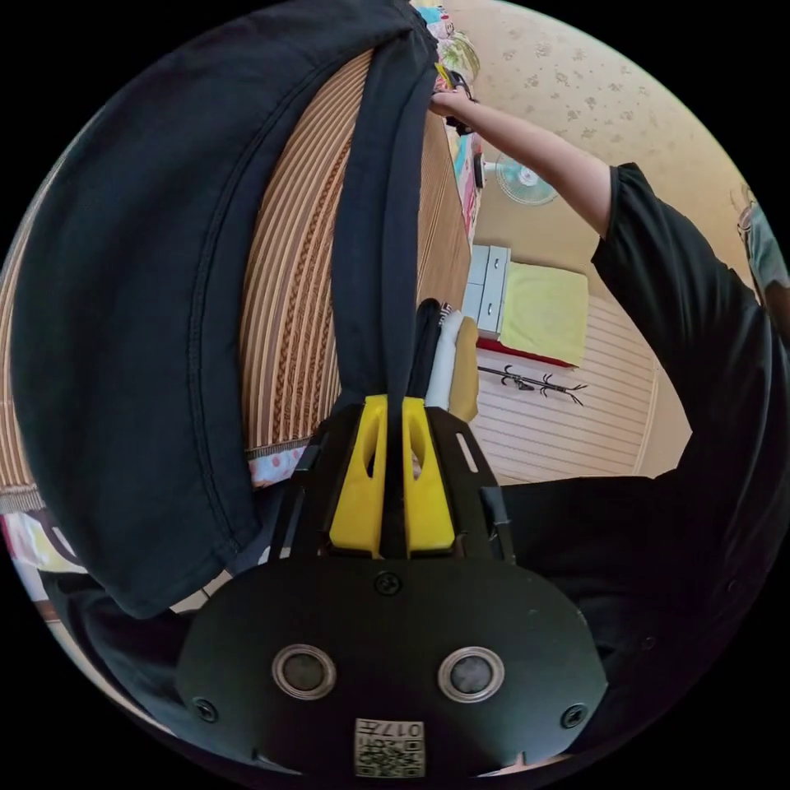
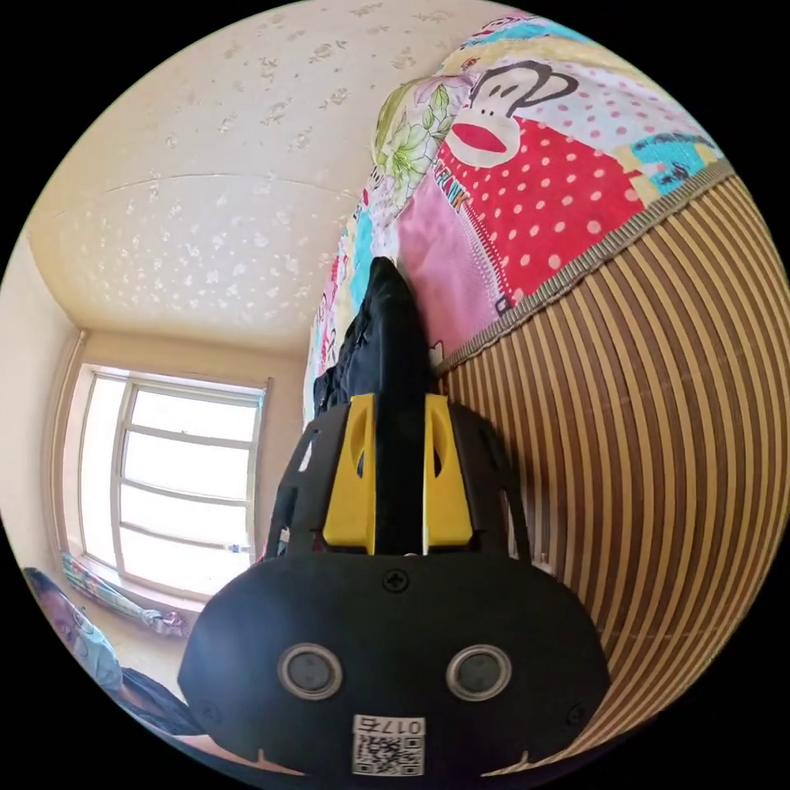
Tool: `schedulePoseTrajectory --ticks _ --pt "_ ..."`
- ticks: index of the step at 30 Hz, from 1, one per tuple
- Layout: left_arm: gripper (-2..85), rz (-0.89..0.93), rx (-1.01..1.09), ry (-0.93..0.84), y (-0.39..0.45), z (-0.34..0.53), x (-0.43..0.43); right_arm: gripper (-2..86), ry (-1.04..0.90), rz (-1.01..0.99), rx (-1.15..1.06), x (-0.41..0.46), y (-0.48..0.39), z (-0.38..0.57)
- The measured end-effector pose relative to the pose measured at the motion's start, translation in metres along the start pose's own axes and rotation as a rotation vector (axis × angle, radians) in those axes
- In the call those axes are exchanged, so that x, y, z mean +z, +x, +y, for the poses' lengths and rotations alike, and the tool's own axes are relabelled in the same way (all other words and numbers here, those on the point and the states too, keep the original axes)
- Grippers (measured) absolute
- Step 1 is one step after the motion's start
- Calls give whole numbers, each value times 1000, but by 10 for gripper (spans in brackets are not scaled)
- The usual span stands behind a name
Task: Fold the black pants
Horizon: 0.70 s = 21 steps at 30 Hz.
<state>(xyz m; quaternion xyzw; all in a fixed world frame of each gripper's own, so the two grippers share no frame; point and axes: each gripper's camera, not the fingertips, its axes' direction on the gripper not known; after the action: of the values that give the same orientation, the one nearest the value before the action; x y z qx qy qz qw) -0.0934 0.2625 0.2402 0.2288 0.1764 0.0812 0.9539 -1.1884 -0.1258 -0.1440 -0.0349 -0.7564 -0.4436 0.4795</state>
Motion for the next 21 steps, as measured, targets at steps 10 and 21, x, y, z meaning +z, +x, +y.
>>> schedulePoseTrajectory --ticks 10,21 --pt "33 48 -80 96 0 7 -72 33 32 533 -628 111 -249 50" --pt "50 -80 -289 256 -34 31 -116 83 -210 589 -711 336 -232 124"
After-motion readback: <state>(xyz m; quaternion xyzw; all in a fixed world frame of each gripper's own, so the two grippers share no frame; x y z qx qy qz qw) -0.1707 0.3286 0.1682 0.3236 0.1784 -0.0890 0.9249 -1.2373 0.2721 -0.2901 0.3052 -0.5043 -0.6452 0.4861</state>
